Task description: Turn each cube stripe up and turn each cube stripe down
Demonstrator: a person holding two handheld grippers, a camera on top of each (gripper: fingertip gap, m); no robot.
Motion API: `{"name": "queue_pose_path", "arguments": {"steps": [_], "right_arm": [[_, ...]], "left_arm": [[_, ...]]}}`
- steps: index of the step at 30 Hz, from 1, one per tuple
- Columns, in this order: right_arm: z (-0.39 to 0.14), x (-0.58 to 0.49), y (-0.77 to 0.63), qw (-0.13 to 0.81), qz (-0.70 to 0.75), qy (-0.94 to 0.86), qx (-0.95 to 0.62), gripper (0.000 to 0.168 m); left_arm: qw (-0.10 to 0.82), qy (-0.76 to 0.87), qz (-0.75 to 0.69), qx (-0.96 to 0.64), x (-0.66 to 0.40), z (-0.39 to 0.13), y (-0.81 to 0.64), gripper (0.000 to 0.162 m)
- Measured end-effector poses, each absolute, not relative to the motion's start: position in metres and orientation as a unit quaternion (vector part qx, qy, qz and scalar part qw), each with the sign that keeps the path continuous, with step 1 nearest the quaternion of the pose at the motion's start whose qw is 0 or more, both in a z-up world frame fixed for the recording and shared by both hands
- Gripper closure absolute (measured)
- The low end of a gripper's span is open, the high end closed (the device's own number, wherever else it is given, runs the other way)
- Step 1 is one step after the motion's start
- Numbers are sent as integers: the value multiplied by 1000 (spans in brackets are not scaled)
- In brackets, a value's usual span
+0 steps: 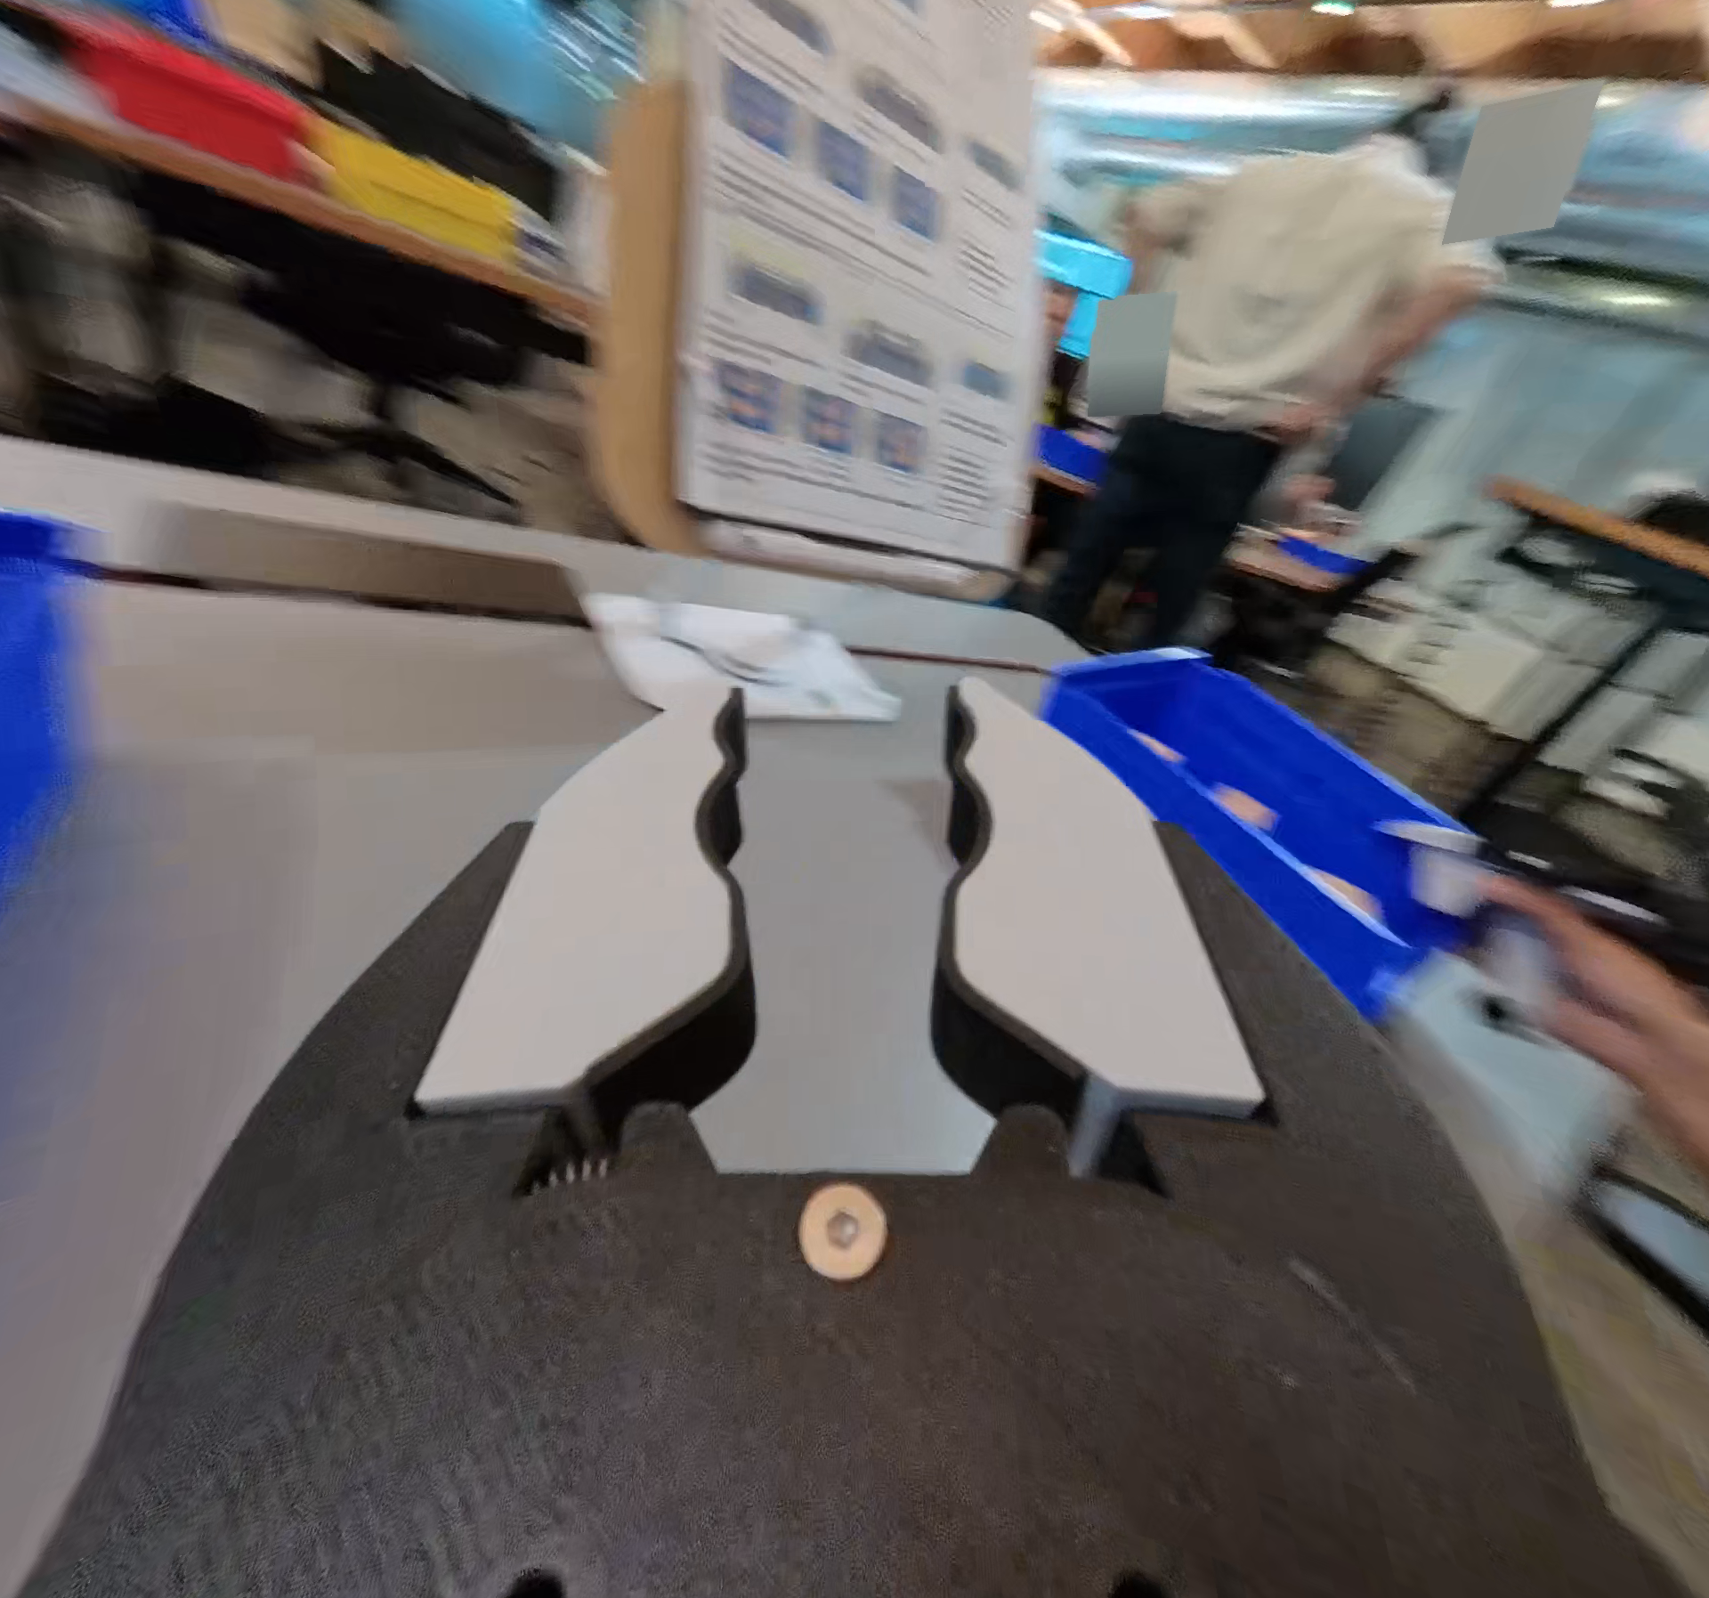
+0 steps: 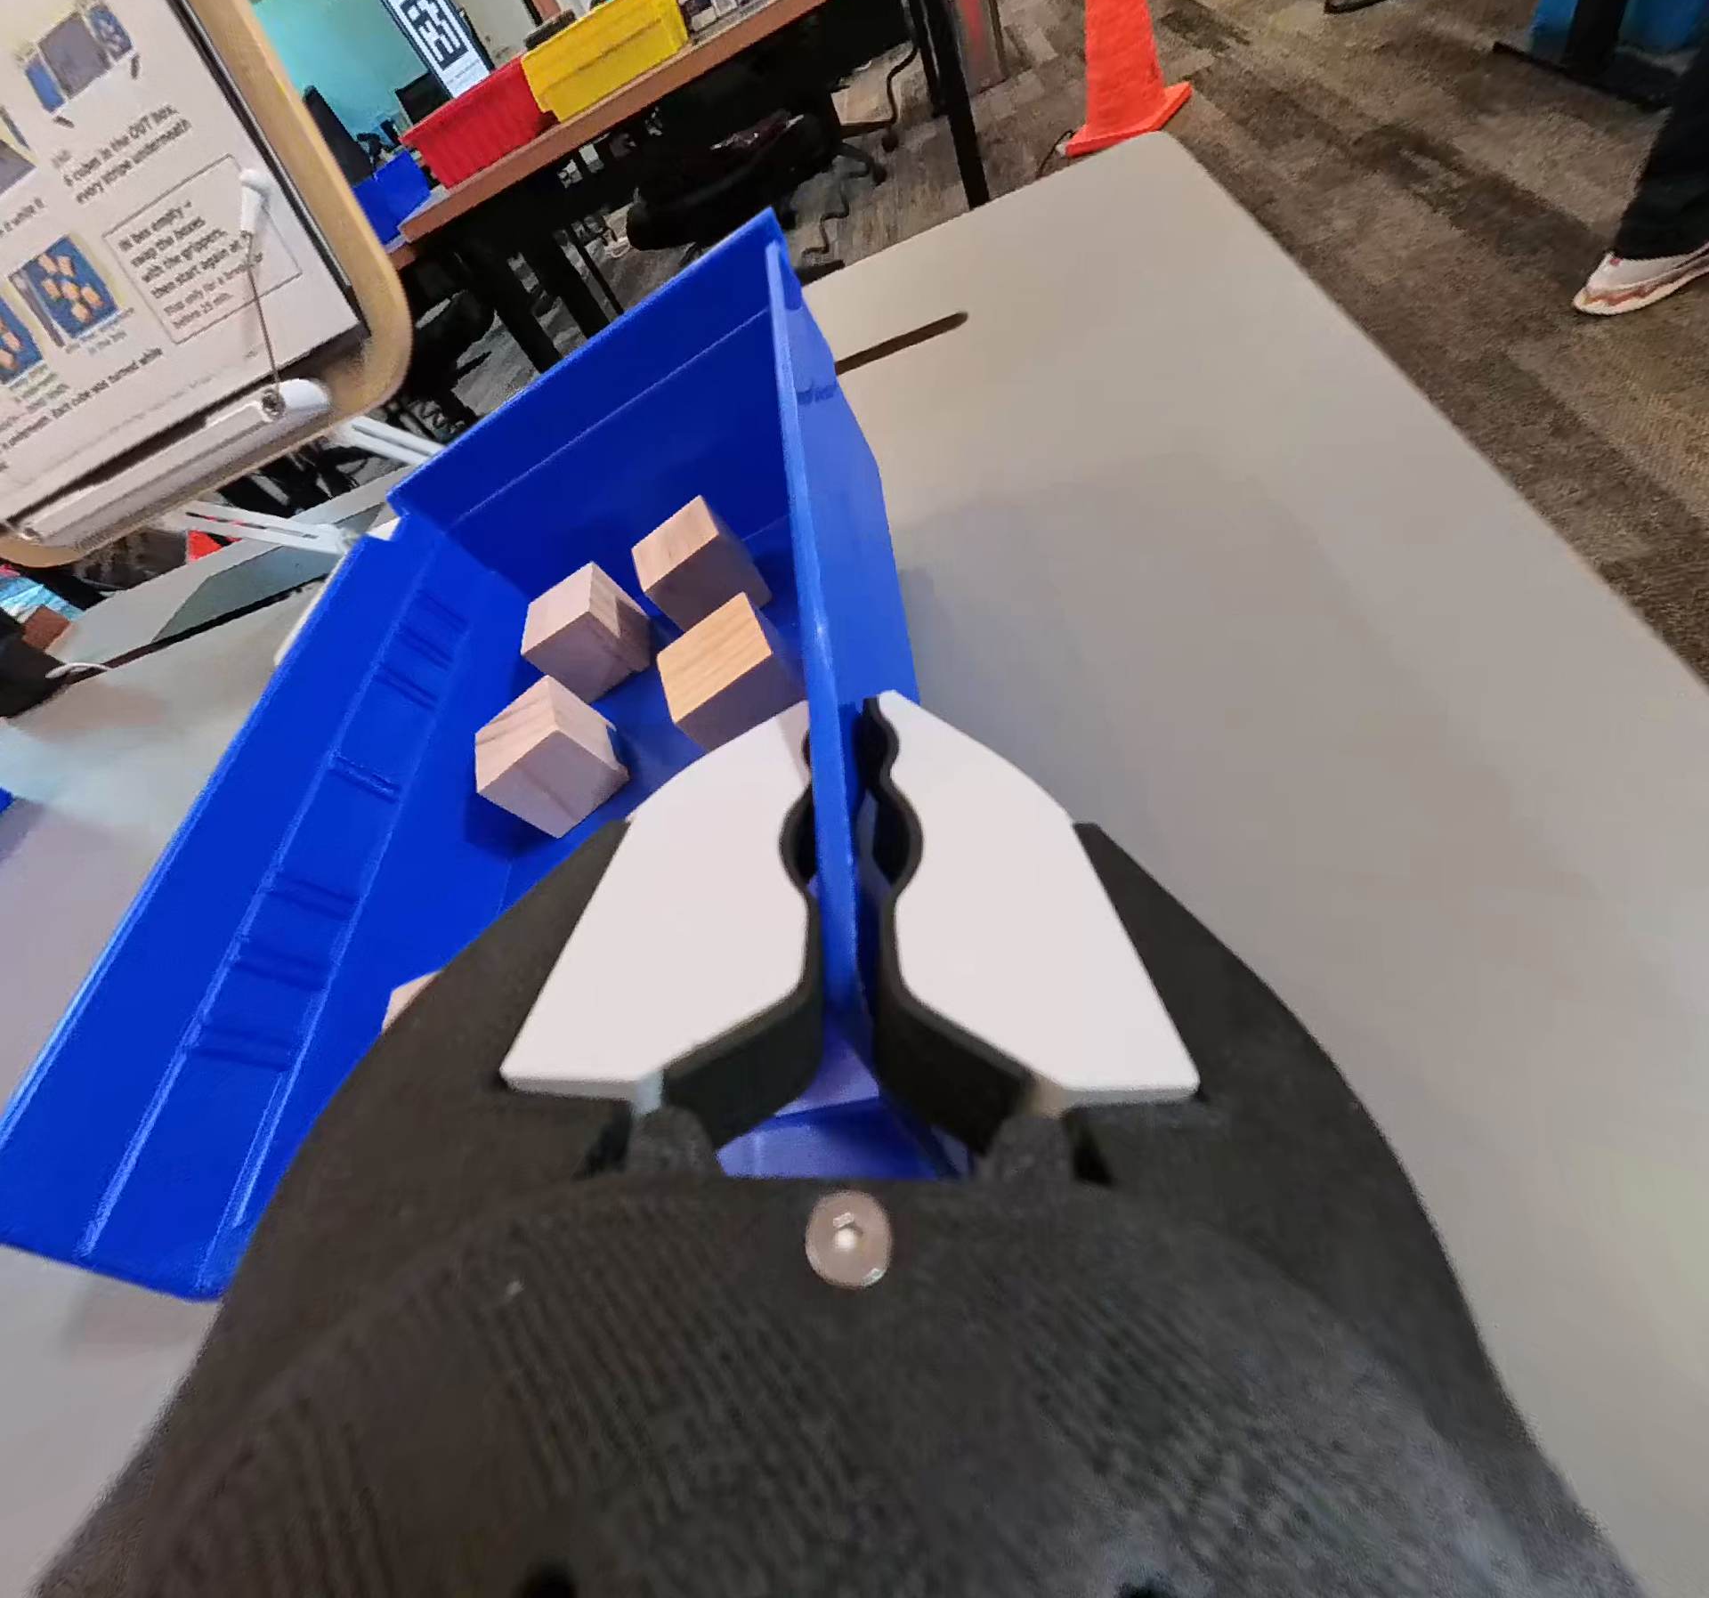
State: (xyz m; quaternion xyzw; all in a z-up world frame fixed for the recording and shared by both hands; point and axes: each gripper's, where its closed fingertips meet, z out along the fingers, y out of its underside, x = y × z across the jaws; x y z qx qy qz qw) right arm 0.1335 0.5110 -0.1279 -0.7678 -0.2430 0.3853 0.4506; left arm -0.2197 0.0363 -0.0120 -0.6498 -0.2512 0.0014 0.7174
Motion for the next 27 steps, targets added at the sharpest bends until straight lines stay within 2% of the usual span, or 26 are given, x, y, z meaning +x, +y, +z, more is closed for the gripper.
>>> {"name": "queue_pose_path", "arguments": {"steps": [1,3,7,12,15,16,18,19,20,24,27], "right_arm": [[-128,131,508,444,387,-244,-771,163],[-130,125,501,426,393,-241,-779,163],[-131,109,485,401,410,-243,-782,163],[-124,87,460,375,447,-248,-774,163],[-118,74,442,366,466,-258,-763,163],[-116,69,436,363,472,-262,-760,163],[-114,59,422,354,482,-268,-755,163],[-115,53,415,348,488,-271,-753,163],[-116,48,407,341,493,-274,-752,163],[-123,23,379,304,510,-297,-747,163],[-127,-2,359,286,513,-324,-742,163]], "left_arm": [[726,-262,53,-634,-236,-5,17,113],[728,-282,162,-604,-264,5,-21,112],[646,-299,323,-623,-311,-14,-69,105],[552,-312,325,-702,-341,-85,-69,83],[502,-321,329,-733,-356,-121,-68,83],[477,-324,340,-743,-361,-132,-70,89],[433,-323,387,-747,-371,-140,-78,114],[416,-312,422,-743,-374,-136,-84,139],[407,-294,438,-746,-374,-133,-85,148],[462,-292,346,-762,-366,-128,-74,156],[475,-263,393,-743,-363,-95,-80,156]]}}
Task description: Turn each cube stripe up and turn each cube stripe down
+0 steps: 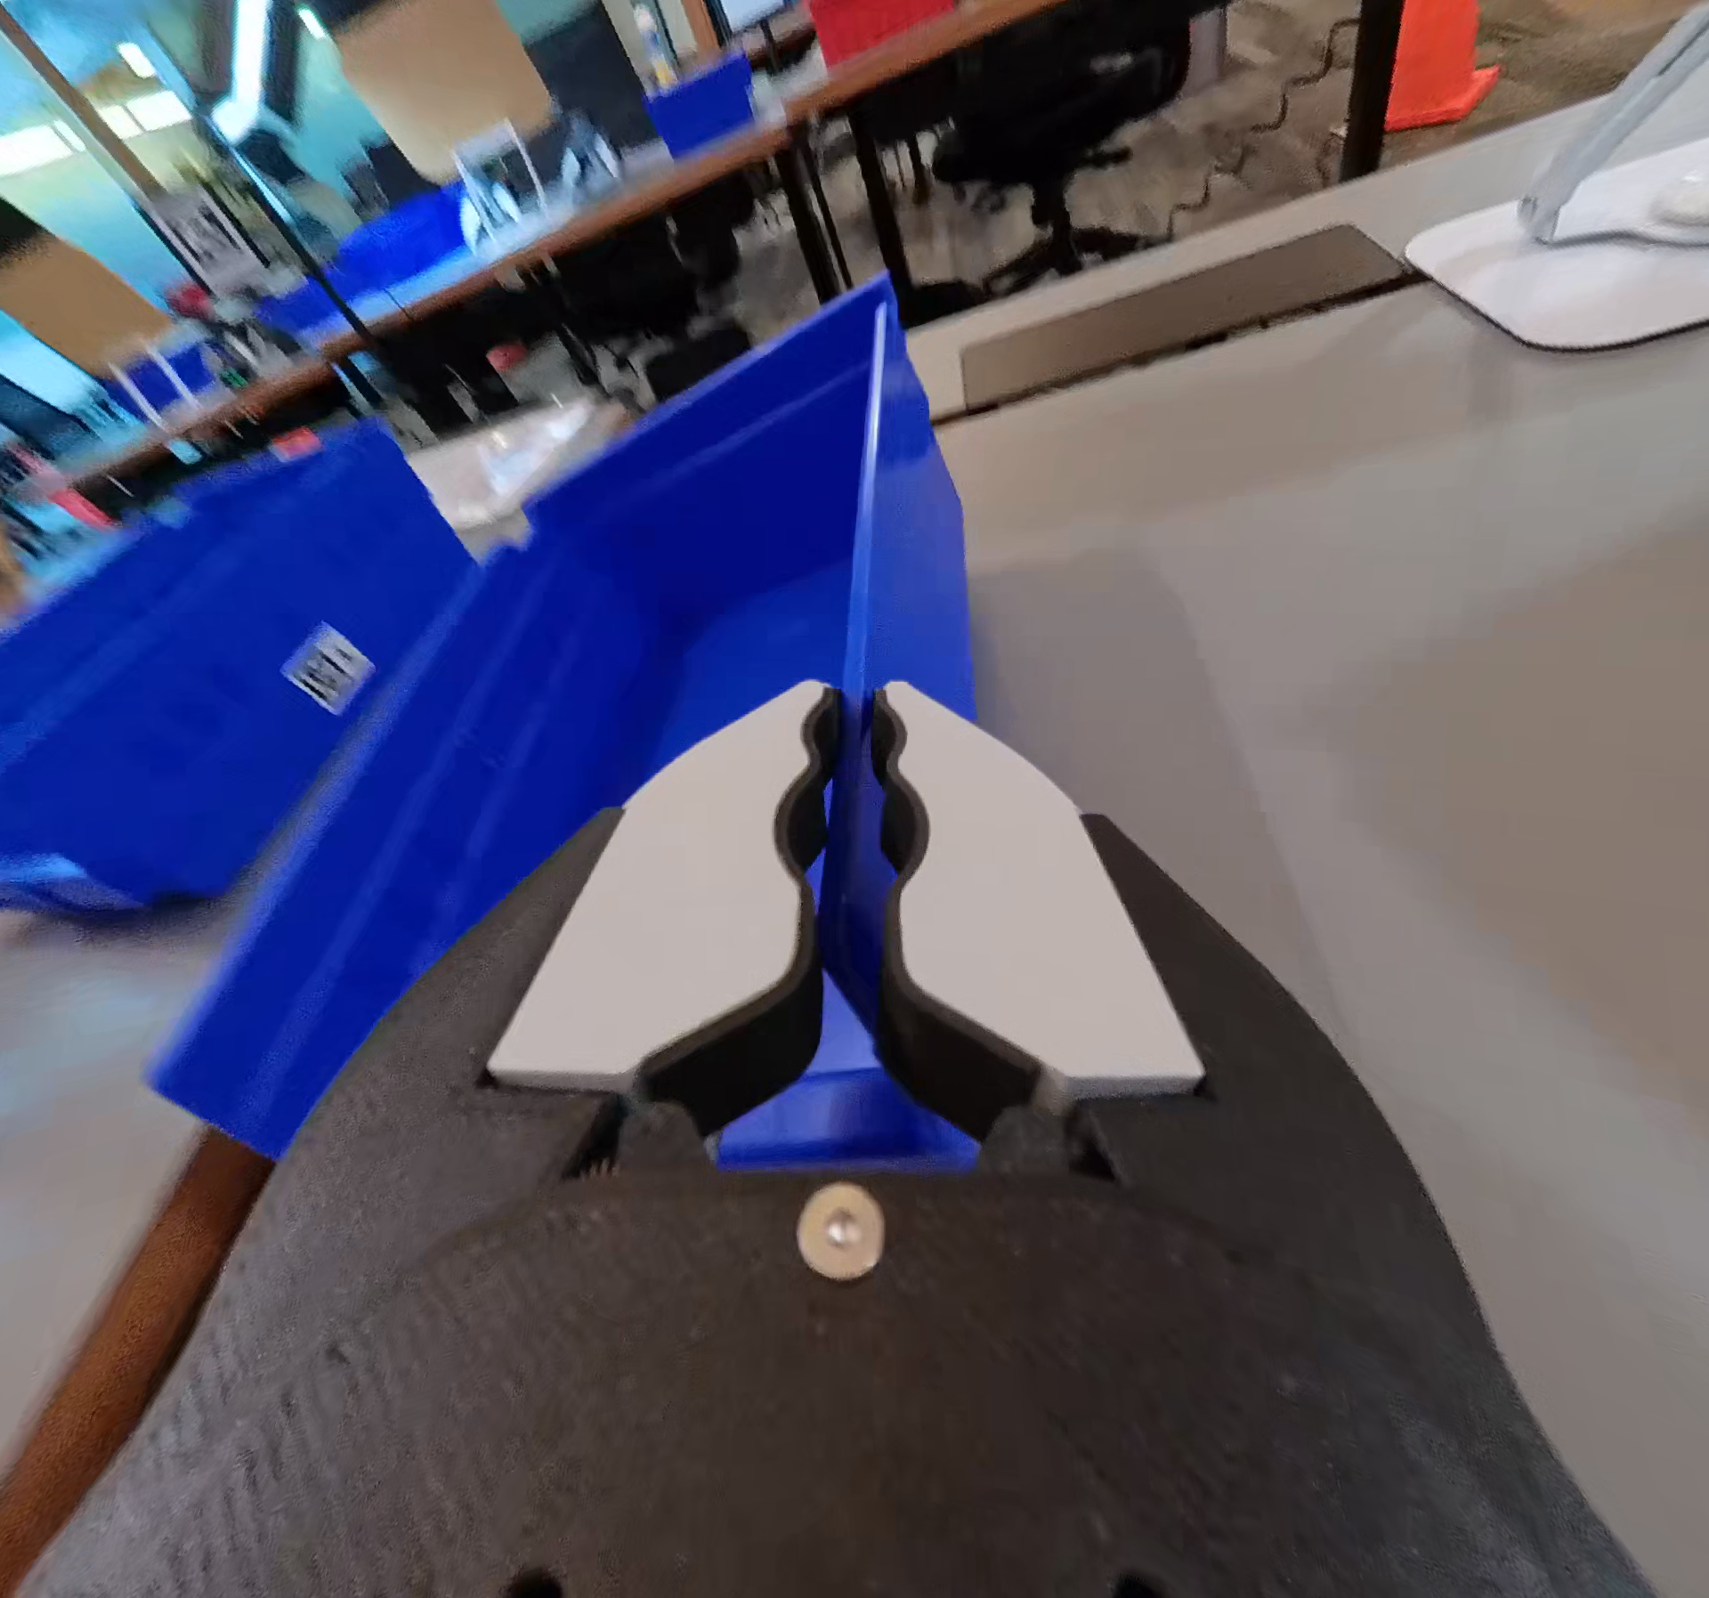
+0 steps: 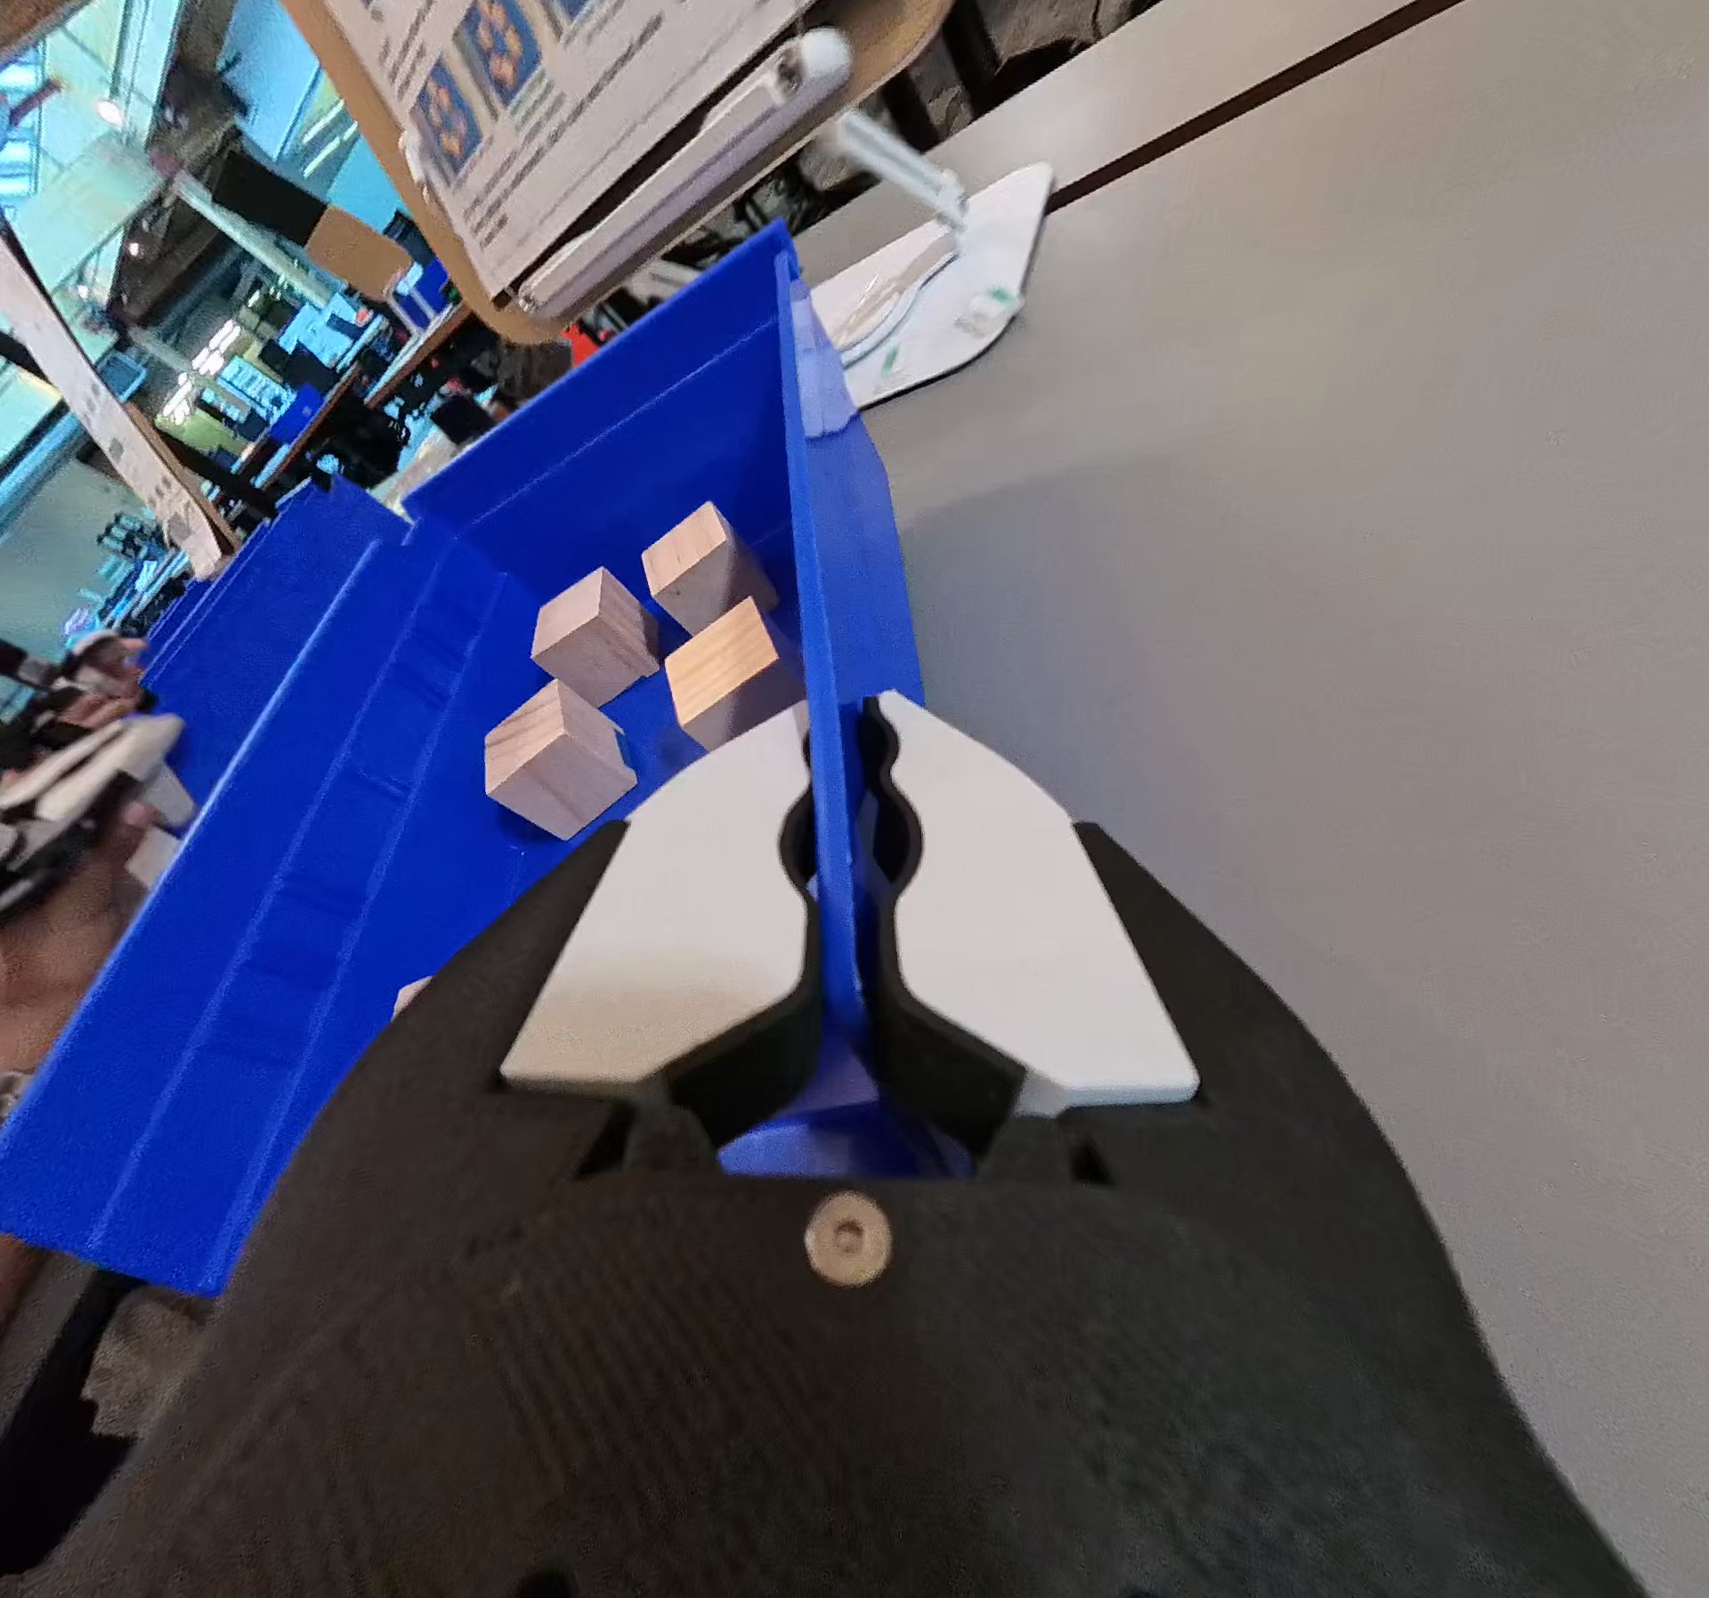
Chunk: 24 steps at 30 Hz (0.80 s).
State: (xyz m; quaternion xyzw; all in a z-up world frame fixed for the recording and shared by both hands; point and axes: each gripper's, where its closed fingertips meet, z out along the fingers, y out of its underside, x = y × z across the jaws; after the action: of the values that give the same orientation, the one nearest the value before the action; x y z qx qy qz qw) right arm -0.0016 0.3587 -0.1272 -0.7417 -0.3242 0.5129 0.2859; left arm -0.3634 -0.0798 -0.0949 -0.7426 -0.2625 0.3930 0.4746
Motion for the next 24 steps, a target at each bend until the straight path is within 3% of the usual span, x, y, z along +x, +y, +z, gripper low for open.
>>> {"name": "queue_pose_path", "arguments": {"steps": [9,14,24], "right_arm": [[-128,-122,274,270,508,-430,-696,163],[-140,-205,214,244,524,-428,-695,162],[-148,-337,71,311,511,-366,-713,161]], "left_arm": [[559,-295,355,-689,-338,-10,-98,160],[568,-307,367,-670,-323,23,-133,159],[543,-309,479,-617,-292,93,-205,159]]}}
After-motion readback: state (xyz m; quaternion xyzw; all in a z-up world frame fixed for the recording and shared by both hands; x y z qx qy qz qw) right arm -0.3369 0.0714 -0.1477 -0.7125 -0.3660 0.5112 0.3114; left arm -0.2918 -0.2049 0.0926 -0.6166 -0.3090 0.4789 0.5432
